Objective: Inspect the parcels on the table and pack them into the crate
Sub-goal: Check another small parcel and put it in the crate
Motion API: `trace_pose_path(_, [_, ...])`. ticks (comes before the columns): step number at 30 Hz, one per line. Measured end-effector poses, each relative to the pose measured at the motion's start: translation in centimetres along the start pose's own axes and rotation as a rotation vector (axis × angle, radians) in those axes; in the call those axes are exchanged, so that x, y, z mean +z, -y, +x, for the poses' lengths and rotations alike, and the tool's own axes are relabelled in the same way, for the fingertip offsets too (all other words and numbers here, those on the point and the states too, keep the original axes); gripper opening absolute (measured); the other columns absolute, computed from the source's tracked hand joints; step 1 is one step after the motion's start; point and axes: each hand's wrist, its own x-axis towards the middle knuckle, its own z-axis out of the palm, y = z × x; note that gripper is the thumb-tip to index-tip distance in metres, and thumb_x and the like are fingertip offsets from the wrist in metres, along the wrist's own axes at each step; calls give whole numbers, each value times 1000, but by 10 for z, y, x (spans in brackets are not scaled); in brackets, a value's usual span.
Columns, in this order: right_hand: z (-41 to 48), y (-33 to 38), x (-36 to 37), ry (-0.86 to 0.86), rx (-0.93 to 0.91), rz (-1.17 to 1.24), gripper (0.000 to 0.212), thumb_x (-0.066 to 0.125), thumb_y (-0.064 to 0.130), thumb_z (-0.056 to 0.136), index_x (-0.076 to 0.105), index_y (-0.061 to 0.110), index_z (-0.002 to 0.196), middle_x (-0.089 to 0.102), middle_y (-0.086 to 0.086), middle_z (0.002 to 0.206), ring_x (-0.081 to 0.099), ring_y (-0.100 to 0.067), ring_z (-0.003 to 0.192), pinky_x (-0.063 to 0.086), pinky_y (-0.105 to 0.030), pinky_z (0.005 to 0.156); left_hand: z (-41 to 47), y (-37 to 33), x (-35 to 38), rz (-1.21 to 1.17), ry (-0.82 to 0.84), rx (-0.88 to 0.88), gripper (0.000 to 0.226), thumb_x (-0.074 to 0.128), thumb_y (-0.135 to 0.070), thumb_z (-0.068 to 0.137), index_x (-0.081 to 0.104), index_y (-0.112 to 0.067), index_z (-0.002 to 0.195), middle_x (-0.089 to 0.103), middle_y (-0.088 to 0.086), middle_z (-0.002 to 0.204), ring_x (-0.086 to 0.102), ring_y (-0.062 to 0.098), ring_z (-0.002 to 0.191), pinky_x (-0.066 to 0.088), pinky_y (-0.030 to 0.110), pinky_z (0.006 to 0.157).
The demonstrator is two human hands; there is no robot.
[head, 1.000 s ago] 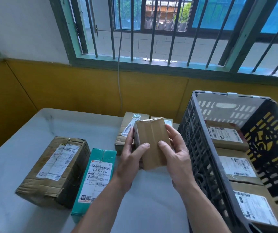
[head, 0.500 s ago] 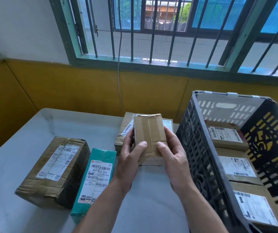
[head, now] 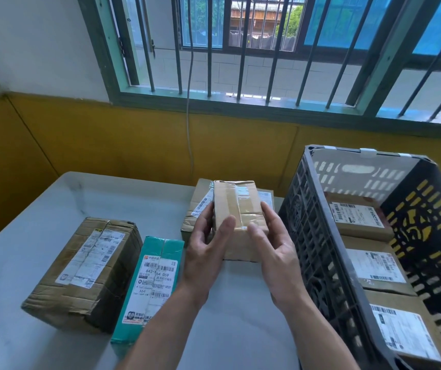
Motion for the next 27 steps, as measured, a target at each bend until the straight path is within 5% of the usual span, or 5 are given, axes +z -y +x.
trace_pose_path(7, [3,2,1,-40,-39,10,56,75,48,79,59,39,132,72,7,127,66,-11,120,56,-26,95,-1,-2,4,-64,59,-20,81,81,-28,74,48,-27,148,71,-9,128,66,10,120,54,28,101])
trace_pose_path(13, [2,-2,-1,-9,-77,-39,57,71,30,86,57,26,141,68,4,133,62,-13,127,51,-37,105,2,-1,3,-24,-20,12,72,75,-40,72,58,-31,141,72,-13,124,68,8,113,59,30,93])
trace_pose_path(16, [4,-3,1,-52,-82,-14,50,73,28,82,63,27,131,73,5,124,67,-11,118,56,-28,95,3,3,-1,-3,-17,-5,70,77,-37,76,56,-33,142,71,-13,126,67,8,116,58,31,95])
trace_pose_path(20, [8,-1,0,-106,-74,11,39,73,27,82,65,28,120,76,9,114,70,-9,109,57,-22,85,7,11,-3,19,1,-15,62,72,-10,91,52,-32,146,69,-12,132,64,8,120,56,19,88])
trace_pose_path(27, [9,-6,1,-80,-52,-47,41,67,16,97,61,27,136,73,13,121,68,-4,113,55,-18,89,7,8,-2,1,-49,11,65,78,-35,76,59,-37,137,73,-17,121,68,2,111,57,16,85])
